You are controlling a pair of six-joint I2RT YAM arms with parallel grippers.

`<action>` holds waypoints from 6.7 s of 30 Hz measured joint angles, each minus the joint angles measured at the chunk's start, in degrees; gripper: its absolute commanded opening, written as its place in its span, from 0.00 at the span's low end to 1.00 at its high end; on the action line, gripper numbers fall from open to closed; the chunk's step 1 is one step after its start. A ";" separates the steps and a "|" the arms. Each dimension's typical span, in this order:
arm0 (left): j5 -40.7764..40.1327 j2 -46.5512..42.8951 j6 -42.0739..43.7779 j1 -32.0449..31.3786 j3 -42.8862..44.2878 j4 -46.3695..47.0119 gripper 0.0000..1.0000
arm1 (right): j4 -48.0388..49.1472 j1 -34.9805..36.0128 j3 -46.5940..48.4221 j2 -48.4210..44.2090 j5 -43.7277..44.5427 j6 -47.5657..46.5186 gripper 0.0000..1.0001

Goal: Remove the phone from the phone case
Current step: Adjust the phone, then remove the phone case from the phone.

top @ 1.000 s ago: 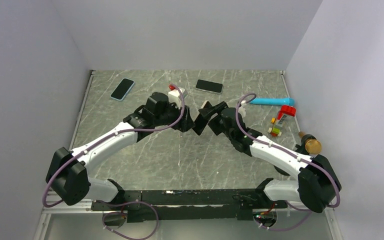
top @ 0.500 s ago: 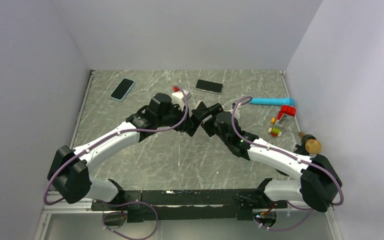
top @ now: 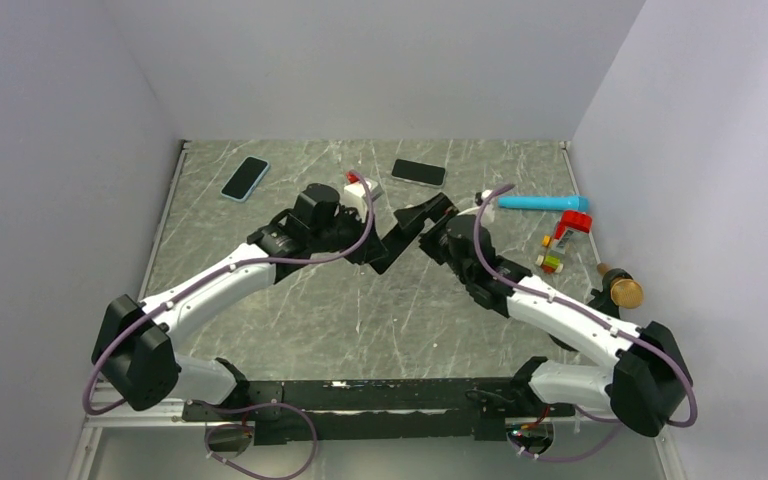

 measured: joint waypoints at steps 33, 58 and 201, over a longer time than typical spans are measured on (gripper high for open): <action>33.55 0.04 -58.71 14.56 -26.10 69.92 0.00 | -0.37 -17.64 4.74 -6.54 -51.04 -23.23 0.69; 24.57 -12.22 -60.89 10.43 -33.40 68.61 0.76 | 31.82 -10.99 -6.51 -2.16 -51.23 -1.88 0.00; 15.72 -41.59 -50.01 1.42 -40.68 44.68 0.68 | 52.72 -9.38 -13.22 3.19 -43.58 10.62 0.00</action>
